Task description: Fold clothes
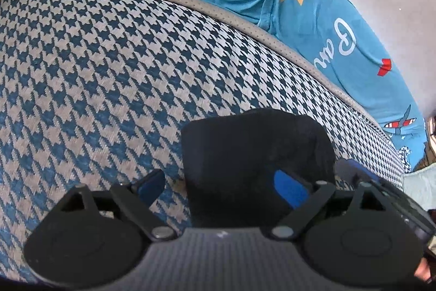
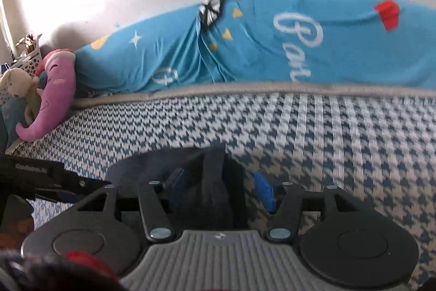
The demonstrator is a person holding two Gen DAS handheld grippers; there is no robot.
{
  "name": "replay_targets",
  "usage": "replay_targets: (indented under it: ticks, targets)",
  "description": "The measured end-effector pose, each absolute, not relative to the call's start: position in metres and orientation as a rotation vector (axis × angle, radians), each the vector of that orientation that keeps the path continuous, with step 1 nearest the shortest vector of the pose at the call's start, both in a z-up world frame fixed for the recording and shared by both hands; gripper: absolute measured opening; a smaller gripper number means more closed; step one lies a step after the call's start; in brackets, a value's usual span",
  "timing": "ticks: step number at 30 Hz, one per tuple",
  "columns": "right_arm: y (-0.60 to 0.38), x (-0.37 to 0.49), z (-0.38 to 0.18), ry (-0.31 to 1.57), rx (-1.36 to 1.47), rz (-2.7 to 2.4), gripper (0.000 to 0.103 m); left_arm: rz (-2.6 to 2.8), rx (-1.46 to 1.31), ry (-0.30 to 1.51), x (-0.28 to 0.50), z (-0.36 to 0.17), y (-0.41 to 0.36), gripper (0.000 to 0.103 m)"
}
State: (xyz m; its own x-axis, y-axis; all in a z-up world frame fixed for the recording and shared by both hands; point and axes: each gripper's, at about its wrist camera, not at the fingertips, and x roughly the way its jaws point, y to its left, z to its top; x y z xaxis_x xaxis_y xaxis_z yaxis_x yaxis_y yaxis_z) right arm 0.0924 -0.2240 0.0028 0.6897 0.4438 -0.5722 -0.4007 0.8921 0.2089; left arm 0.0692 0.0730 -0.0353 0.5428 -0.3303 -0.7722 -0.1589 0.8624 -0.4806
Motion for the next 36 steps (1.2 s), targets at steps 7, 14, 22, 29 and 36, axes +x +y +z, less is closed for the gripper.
replay_targets:
  ticks: [7, 14, 22, 29, 36]
  targets:
    - [-0.226, 0.103, -0.014, 0.727, 0.103, 0.475, 0.057, -0.137, -0.548, 1.003, 0.072, -0.038, 0.070, 0.096]
    - [-0.222, 0.110, -0.021, 0.752, 0.139, 0.480, 0.057, -0.151, -0.561, 1.008, 0.078, -0.043, 0.067, 0.097]
    - [-0.222, 0.112, -0.024, 0.762, 0.172, 0.511, 0.050, -0.189, -0.560, 1.001, 0.084, -0.046, 0.063, 0.087]
    - [-0.224, 0.108, -0.015, 0.725, 0.194, 0.484, 0.024, -0.156, -0.484, 0.951, 0.085, -0.039, 0.053, 0.034]
    - [-0.224, 0.106, -0.001, 0.654, 0.212, 0.421, 0.020, -0.119, -0.228, 0.793, 0.083, -0.006, 0.025, 0.029]
